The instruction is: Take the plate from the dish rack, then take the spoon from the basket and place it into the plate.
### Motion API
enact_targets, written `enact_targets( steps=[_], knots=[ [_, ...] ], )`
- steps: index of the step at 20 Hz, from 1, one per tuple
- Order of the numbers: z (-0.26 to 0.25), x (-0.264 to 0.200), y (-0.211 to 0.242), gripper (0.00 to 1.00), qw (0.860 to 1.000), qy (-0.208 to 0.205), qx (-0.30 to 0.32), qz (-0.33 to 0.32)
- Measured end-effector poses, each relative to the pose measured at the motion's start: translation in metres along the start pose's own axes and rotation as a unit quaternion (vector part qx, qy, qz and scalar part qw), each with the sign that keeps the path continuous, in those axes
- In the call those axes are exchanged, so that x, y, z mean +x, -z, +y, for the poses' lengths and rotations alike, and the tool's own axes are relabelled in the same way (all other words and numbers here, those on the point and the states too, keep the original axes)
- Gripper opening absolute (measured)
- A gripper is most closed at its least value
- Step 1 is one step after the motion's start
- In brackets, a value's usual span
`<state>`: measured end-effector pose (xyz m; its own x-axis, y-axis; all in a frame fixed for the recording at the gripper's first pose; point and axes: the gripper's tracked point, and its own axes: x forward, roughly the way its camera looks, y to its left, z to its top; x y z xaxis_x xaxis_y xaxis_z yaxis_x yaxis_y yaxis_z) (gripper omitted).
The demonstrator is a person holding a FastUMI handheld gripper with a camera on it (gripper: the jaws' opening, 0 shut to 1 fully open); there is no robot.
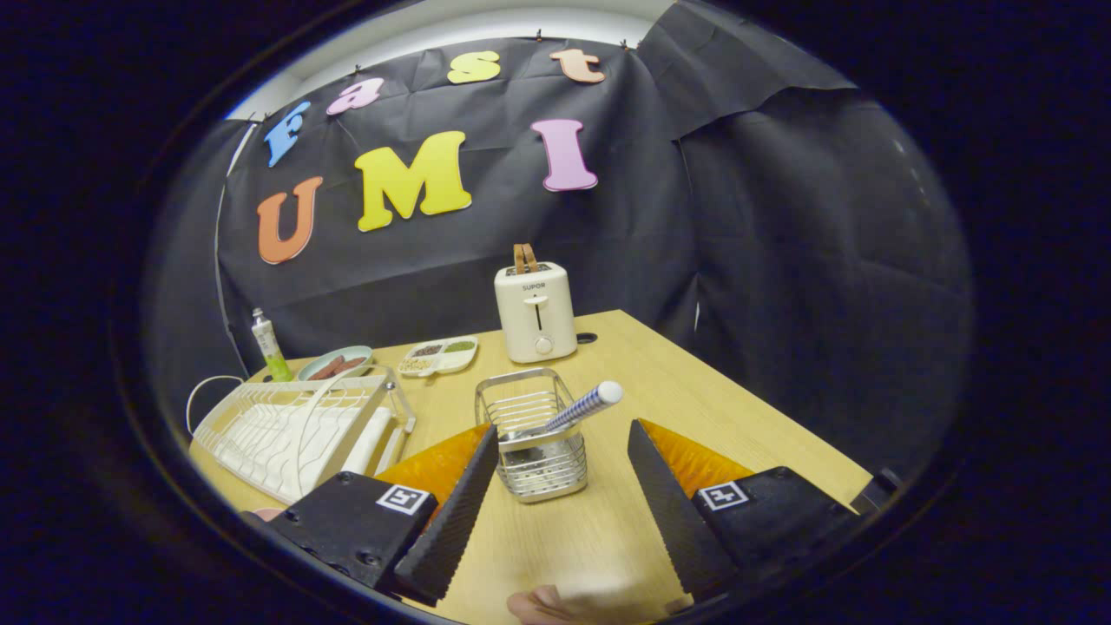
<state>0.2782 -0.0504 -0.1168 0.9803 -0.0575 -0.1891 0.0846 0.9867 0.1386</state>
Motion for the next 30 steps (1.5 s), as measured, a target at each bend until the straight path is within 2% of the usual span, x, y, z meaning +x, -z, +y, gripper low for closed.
enact_targets(
  steps=[3, 5, 8, 10, 11, 12, 14, 20, 27, 30],
  knots=[
    [-0.003, 0.02, -0.004, 0.76, 0.999, -0.034, -0.003, -0.018],
    [-0.009, 0.033, 0.004, 0.6, 0.999, -0.033, -0.01, -0.002],
    [-0.013, 0.031, -0.008, 0.43, 1.0, -0.012, -0.017, -0.022],
    [-0.008, 0.028, -0.017, 0.33, 0.999, -0.016, -0.013, -0.042],
    [-0.007, 0.027, -0.02, 0.21, 0.999, -0.011, -0.013, -0.046],
    [-0.005, 0.023, -0.02, 0.18, 0.999, -0.012, -0.016, -0.047],
    [0.005, 0.016, -0.026, 0.15, 0.998, -0.02, -0.022, -0.051],
    [0.029, -0.019, -0.071, 0.15, 0.996, -0.033, -0.021, -0.086],
    [0.066, -0.101, -0.136, 0.15, 0.991, -0.053, -0.031, -0.122],
    [0.085, -0.142, -0.151, 0.15, 0.991, -0.057, -0.041, -0.117]
  ],
)
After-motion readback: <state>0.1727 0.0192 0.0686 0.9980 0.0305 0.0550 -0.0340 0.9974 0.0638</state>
